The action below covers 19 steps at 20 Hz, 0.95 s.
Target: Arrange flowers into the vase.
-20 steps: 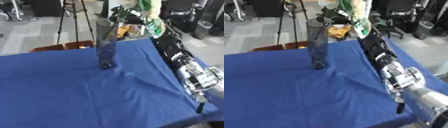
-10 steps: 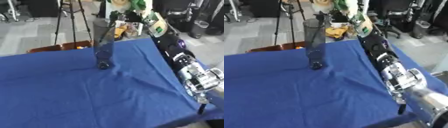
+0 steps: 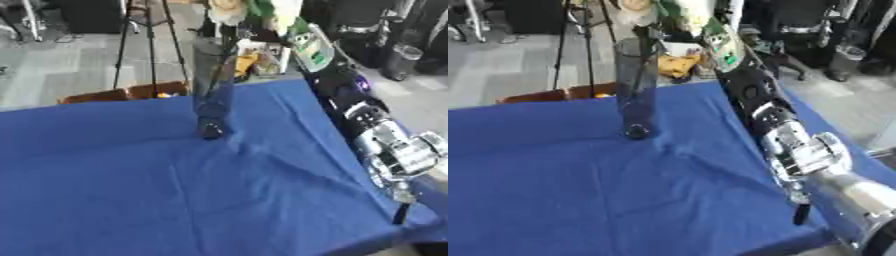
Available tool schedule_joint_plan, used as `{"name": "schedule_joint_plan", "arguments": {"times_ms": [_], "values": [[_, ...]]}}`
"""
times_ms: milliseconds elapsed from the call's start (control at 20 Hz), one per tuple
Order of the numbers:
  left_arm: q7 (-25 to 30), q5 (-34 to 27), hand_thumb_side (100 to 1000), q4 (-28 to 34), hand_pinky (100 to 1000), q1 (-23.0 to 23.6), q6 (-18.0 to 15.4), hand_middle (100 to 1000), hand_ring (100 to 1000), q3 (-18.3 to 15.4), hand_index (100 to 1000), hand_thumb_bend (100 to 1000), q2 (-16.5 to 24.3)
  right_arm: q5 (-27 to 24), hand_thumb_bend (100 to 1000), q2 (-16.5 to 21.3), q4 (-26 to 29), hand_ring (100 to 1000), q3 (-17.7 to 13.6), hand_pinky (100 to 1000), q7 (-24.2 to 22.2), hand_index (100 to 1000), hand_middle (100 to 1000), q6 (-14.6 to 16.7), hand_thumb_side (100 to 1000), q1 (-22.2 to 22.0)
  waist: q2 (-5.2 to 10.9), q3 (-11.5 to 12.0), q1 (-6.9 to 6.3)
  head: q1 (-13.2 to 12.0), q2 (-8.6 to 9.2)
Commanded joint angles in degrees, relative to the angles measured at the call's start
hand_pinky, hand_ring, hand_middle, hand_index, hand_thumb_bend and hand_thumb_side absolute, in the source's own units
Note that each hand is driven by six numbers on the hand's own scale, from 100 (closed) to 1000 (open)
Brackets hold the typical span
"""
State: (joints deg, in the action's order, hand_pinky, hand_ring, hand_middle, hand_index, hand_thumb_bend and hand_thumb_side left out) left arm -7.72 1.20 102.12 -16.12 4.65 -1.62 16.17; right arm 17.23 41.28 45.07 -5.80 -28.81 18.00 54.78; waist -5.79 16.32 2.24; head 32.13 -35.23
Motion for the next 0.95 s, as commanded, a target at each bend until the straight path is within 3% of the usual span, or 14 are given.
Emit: {"name": "schedule_joint_plan", "arguments": {"times_ms": [50,950], "values": [[0.21,0.19,766,0.67,505,-0.92,-0.08,497,517,0.03,682,430,1.62,0.7,694,2.27,0.06,1000,-0.5,1000,0.41,990,817,0.25,810,1.67,1.2,0.14,0.69,0.33,0.63],[-0.11,0.19,767,0.45,504,0.02,-0.06,497,517,-0.33,682,429,1.53,-2.86,696,1.23,4.17,1000,-0.3,1000,-1.96,994,815,0.13,809,-2.14,1.71,-2.8,0.19,-0.4,-0.43]]}}
